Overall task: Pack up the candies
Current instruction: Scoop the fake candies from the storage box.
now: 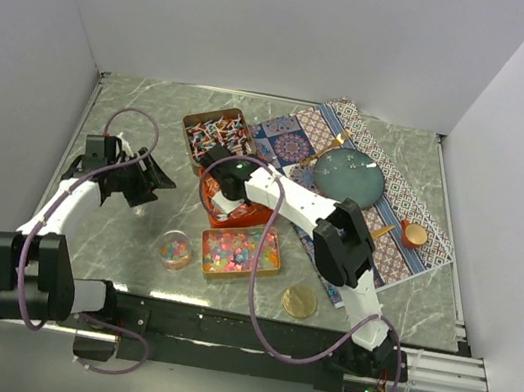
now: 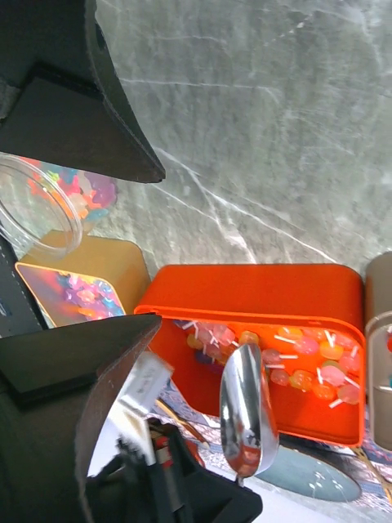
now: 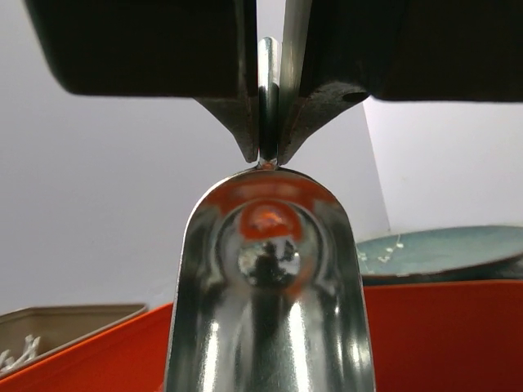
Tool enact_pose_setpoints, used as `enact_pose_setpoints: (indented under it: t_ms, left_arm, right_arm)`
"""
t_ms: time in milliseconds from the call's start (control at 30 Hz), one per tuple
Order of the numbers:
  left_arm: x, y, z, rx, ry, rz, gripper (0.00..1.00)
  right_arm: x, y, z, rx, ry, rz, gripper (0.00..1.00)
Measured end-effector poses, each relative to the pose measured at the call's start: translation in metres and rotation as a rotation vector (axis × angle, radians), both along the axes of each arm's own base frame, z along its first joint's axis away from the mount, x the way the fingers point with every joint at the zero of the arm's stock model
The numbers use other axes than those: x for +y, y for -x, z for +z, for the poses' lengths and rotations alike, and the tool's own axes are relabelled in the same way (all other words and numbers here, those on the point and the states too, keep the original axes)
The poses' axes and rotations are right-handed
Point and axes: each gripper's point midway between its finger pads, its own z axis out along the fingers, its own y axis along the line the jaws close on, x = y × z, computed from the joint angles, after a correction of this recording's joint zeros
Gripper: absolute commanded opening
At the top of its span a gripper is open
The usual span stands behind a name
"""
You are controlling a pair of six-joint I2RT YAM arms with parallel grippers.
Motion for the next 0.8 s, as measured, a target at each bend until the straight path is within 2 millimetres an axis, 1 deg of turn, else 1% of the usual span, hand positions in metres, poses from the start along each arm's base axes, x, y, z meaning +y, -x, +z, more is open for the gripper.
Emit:
enact_pose_setpoints:
  t_ms: [133, 200, 367, 500, 567, 667, 800]
  left_arm:
    - [0.001, -0.007, 0.006, -0.018, 0.002, 0.005, 0.71]
    - [0.001, -0.009, 0.008, -0.029, 0.002, 0.006, 0.71]
    - [0.001, -0.01, 0.013, -0.058, -0.001, 0.006, 0.72]
    - [0.0, -0.008, 0.019, -0.083, -0.003, 0.003, 0.72]
    - [0.0, -0.008, 0.019, -0.088, -0.003, 0.002, 0.72]
    - [0.0, -0.008, 0.02, -0.089, -0.001, -0.001, 0.72]
    - [0.0, -0.009, 0.021, -0.094, -0.001, -0.002, 0.72]
  right_arm:
    - [-0.015, -0.011, -0.003, -0.027, 0.041, -0.007, 0.0]
    - [-0.02, -0.015, -0.004, -0.037, 0.061, -0.007, 0.0]
    - [-0.017, -0.016, -0.003, -0.052, 0.084, 0.012, 0.0]
    - [-0.006, -0.006, -0.001, -0.041, 0.079, 0.028, 0.0]
    - [0.005, 0.001, -0.001, -0.022, 0.065, 0.036, 0.0]
    - [0.022, 0.012, -0.006, -0.003, 0.038, 0.055, 0.0]
    - [0.031, 0.025, -0.01, 0.017, 0.03, 0.072, 0.0]
